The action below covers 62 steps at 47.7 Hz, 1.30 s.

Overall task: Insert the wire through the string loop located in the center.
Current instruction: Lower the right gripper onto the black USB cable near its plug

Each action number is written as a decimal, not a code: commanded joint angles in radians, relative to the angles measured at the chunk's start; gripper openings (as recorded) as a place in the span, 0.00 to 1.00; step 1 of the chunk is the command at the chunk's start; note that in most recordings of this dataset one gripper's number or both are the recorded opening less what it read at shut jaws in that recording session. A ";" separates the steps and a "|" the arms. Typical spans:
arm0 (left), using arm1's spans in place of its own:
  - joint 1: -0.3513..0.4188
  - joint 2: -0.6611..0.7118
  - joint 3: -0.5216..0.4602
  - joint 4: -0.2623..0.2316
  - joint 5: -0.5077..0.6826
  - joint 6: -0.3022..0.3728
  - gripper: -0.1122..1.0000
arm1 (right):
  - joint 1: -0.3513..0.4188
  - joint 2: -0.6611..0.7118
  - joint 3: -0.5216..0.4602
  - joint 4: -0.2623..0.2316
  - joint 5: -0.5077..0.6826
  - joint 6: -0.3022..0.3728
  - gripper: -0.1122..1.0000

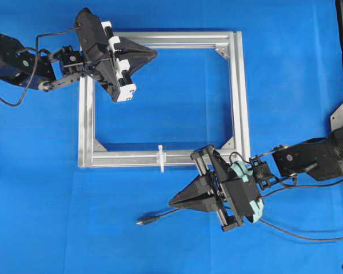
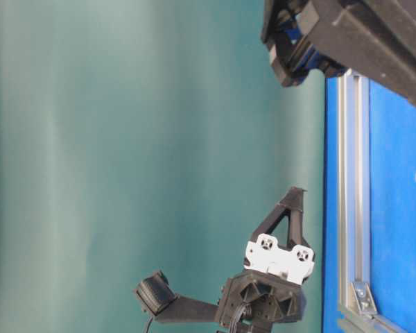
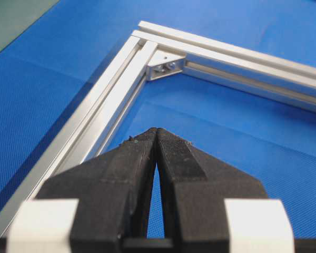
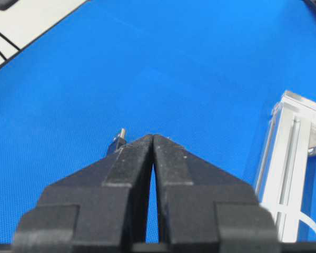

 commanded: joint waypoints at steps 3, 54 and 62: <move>-0.020 -0.046 -0.003 0.025 0.005 0.008 0.10 | 0.018 -0.040 -0.028 0.000 0.002 -0.005 0.09; -0.017 -0.048 0.003 0.025 0.005 0.008 0.10 | 0.057 -0.005 -0.089 0.020 0.137 0.072 0.84; -0.018 -0.049 0.005 0.025 0.005 0.006 0.10 | 0.057 0.075 -0.132 0.064 0.176 0.080 0.85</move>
